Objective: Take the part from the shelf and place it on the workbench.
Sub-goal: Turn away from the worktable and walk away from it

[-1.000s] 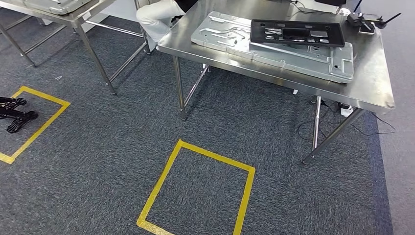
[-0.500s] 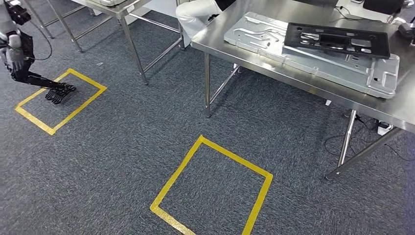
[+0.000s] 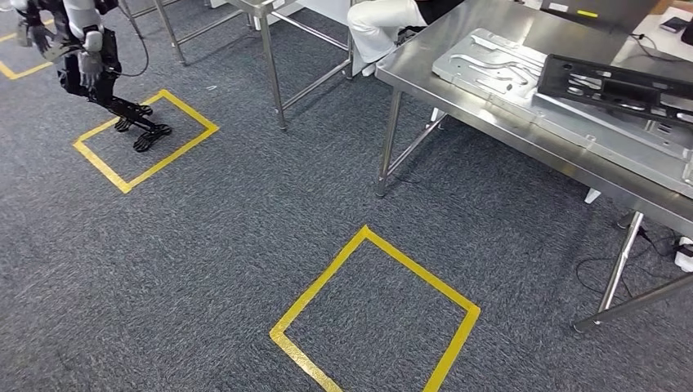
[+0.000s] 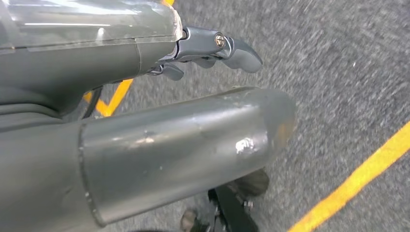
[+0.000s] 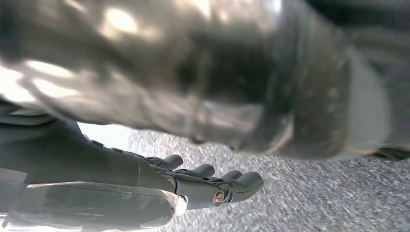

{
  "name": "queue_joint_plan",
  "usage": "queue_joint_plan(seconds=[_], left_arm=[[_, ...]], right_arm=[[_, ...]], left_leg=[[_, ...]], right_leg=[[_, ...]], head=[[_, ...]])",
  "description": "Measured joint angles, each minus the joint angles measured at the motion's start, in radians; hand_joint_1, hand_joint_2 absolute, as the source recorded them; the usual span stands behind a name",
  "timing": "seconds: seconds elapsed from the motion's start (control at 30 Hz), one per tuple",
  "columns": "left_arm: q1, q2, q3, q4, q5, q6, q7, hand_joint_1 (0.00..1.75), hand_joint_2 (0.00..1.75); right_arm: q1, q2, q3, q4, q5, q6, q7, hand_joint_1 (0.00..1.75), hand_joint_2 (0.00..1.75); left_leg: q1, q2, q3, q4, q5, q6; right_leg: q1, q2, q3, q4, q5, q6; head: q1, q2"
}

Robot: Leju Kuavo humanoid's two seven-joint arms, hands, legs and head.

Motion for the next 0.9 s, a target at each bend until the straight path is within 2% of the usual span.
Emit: queue_joint_plan(seconds=[0.07, 0.1, 0.13, 0.2, 0.23, 0.3, 0.33, 0.37, 0.4, 0.43, 0.47, 0.5, 0.57, 0.6, 0.63, 0.7, 0.73, 0.77, 0.8, 0.83, 0.87, 0.9], left_arm=[[-0.001, -0.001, 0.0, 0.0, 0.0, 0.0, -0.001, 0.0, 0.0], [-0.002, -0.002, 0.0, 0.0, 0.0, 0.0, -0.001, 0.0, 0.0], [-0.002, -0.003, 0.0, 0.0, -0.001, 0.0, -0.002, 0.0, 0.0], [0.001, -0.002, 0.0, 0.0, -0.001, 0.0, -0.002, 0.0, 0.0], [0.003, -0.001, 0.0, 0.0, -0.001, 0.001, -0.003, 0.0, 0.0], [0.003, 0.001, 0.0, 0.0, -0.001, 0.001, -0.004, 0.0, 0.0], [0.002, 0.001, 0.0, 0.0, -0.001, 0.001, -0.005, 0.0, 0.0], [0.001, 0.001, 0.0, 0.0, -0.001, 0.001, -0.006, 0.0, 0.0], [0.001, 0.001, 0.0, 0.0, -0.001, 0.001, -0.007, 0.0, 0.0], [0.002, 0.001, 0.0, 0.0, -0.001, 0.0, -0.008, 0.0, 0.0], [0.004, 0.002, 0.0, 0.0, -0.001, 0.0, -0.009, 0.0, 0.0], [0.005, 0.003, 0.0, 0.0, -0.001, -0.001, -0.01, 0.0, 0.0], [0.005, 0.003, 0.0, 0.0, -0.002, -0.001, -0.011, 0.0, 0.0], [0.003, 0.003, 0.0, 0.0, -0.002, -0.001, -0.011, 0.0, 0.0], [0.002, 0.003, 0.0, 0.0, -0.002, -0.002, -0.012, 0.0, 0.0], [0.004, 0.003, 0.0, 0.0, -0.003, -0.002, -0.012, 0.0, 0.0], [0.006, 0.003, 0.0, 0.0, -0.005, -0.003, -0.013, 0.0, 0.0], [0.006, 0.003, 0.0, 0.0, -0.007, -0.003, -0.013, 0.0, 0.0], [0.005, 0.002, 0.0, 0.0, -0.009, -0.003, -0.014, 0.0, 0.0], [0.004, 0.002, -0.001, 0.0, -0.011, -0.003, -0.014, 0.0, 0.0], [0.002, 0.002, -0.001, 0.0, -0.013, -0.003, -0.015, 0.0, 0.0], [0.002, 0.002, -0.001, 0.0, -0.015, -0.003, -0.015, 0.0, 0.0]], right_arm=[[-0.001, 0.003, 0.002, 0.001, 0.008, 0.002, 0.007, 0.0, 0.0], [-0.003, 0.005, 0.003, 0.002, 0.012, 0.003, 0.011, 0.0, 0.0], [-0.004, 0.007, 0.005, 0.003, 0.015, 0.004, 0.015, 0.0, 0.0], [-0.009, 0.013, 0.007, 0.004, 0.017, 0.004, 0.021, 0.0, 0.0], [-0.009, 0.016, 0.008, 0.004, 0.017, 0.004, 0.025, 0.0, 0.0], [-0.007, 0.02, 0.008, 0.004, 0.017, 0.005, 0.03, 0.0, 0.0], [-0.006, 0.02, 0.008, 0.004, 0.017, 0.005, 0.032, 0.0, 0.0], [-0.005, 0.02, 0.008, 0.004, 0.017, 0.006, 0.034, 0.0, 0.0], [-0.004, 0.02, 0.008, 0.004, 0.017, 0.006, 0.036, 0.0, 0.0], [-0.003, 0.02, 0.008, 0.004, 0.017, 0.007, 0.038, 0.0, 0.0], [-0.003, 0.02, 0.008, 0.004, 0.017, 0.007, 0.04, 0.0, 0.0], [-0.003, 0.02, 0.008, 0.004, 0.017, 0.007, 0.041, 0.0, 0.0], [-0.004, 0.02, 0.008, 0.004, 0.017, 0.007, 0.042, 0.0, 0.0], [-0.005, 0.02, 0.008, 0.004, 0.017, 0.007, 0.042, 0.0, 0.0], [-0.005, 0.02, 0.008, 0.003, 0.017, 0.007, 0.042, 0.0, 0.0], [-0.006, 0.02, 0.008, 0.002, 0.019, 0.008, 0.043, 0.0, 0.0], [-0.006, 0.02, 0.008, 0.001, 0.021, 0.008, 0.044, 0.0, 0.0], [-0.008, 0.02, 0.008, 0.001, 0.023, 0.01, 0.044, 0.0, 0.0], [-0.009, 0.02, 0.008, 0.0, 0.025, 0.012, 0.045, 0.0, 0.0], [-0.01, 0.02, 0.008, 0.0, 0.027, 0.015, 0.044, 0.0, 0.0], [-0.011, 0.02, 0.008, 0.0, 0.028, 0.017, 0.042, 0.0, 0.0], [-0.012, 0.02, 0.008, 0.0, 0.029, 0.019, 0.041, 0.0, 0.0]], left_leg=[[0.0, -0.026, -0.005, 0.005, 0.0, -0.006], [0.001, -0.037, -0.01, 0.008, 0.001, -0.012], [0.003, -0.048, -0.016, 0.008, 0.003, -0.019], [0.007, -0.07, -0.025, 0.005, 0.009, -0.034], [0.006, -0.064, -0.029, 0.01, 0.005, -0.04], [0.004, -0.018, -0.058, 0.072, -0.034, -0.048], [0.003, 0.012, -0.086, 0.13, -0.066, -0.051], [0.004, 0.03, -0.117, 0.196, -0.097, -0.054], [0.006, 0.04, -0.141, 0.247, -0.115, -0.058], [0.007, 0.047, -0.149, 0.269, -0.115, -0.061], [0.008, 0.052, -0.137, 0.254, -0.098, -0.062], [0.008, 0.061, -0.107, 0.201, -0.068, -0.062], [0.005, 0.097, -0.038, 0.07, -0.021, -0.056], [0.003, 0.109, -0.018, 0.031, -0.01, -0.05], [0.0, 0.113, -0.012, 0.013, -0.01, -0.044], [-0.001, 0.096, -0.015, 0.011, -0.005, -0.032], [0.001, 0.088, -0.014, 0.007, -0.001, -0.026], [0.004, 0.081, -0.013, 0.002, 0.004, -0.018], [0.007, 0.074, -0.013, -0.002, 0.009, -0.012], [0.007, 0.066, -0.014, -0.003, 0.013, -0.007], [0.006, 0.057, -0.017, -0.002, 0.015, -0.004], [0.004, 0.046, -0.019, -0.002, 0.016, -0.003]], right_leg=[[-0.001, 0.056, 0.051, -0.119, 0.056, -0.014], [0.0, 0.077, 0.065, -0.155, 0.065, -0.019], [0.001, 0.088, 0.069, -0.17, 0.062, -0.022], [0.0, 0.068, 0.073, -0.185, 0.064, -0.027], [-0.002, 0.055, 0.077, -0.195, 0.068, -0.032], [-0.006, 0.023, 0.086, -0.211, 0.075, -0.043], [-0.002, 0.007, 0.088, -0.213, 0.076, -0.047], [0.001, -0.01, 0.087, -0.212, 0.075, -0.05], [0.003, -0.026, 0.087, -0.211, 0.073, -0.051], [0.005, -0.04, 0.086, -0.208, 0.071, -0.051], [0.006, -0.054, 0.086, -0.206, 0.068, -0.051], [0.006, -0.065, 0.086, -0.202, 0.065, -0.049], [0.011, -0.084, 0.088, -0.192, 0.057, -0.041], [0.013, -0.091, 0.088, -0.189, 0.054, -0.036], [0.016, -0.098, 0.089, -0.187, 0.052, -0.032], [0.018, -0.108, 0.093, -0.189, 0.051, -0.023], [0.017, -0.099, 0.093, -0.186, 0.046, -0.017], [0.016, -0.081, 0.087, -0.17, 0.031, -0.012], [0.015, -0.058, 0.072, -0.134, 0.005, -0.008], [0.013, -0.032, 0.048, -0.079, -0.029, -0.005], [0.013, -0.017, 0.019, -0.013, -0.063, -0.004], [0.013, -0.011, -0.006, 0.046, -0.085, -0.004]], head=[[0.0, 0.0], [0.0, 0.0], [0.0, 0.0], [0.0, 0.0], [-0.001, 0.0], [-0.004, 0.0], [-0.005, 0.0], [-0.007, 0.0], [-0.007, 0.0], [-0.007, 0.0], [-0.007, 0.0], [-0.007, 0.0], [-0.007, 0.0], [-0.006, 0.0], [-0.006, 0.0], [-0.006, 0.0], [-0.006, 0.0], [-0.006, 0.0], [-0.006, 0.0], [-0.006, 0.0], [-0.005, 0.0], [-0.006, 0.0]])
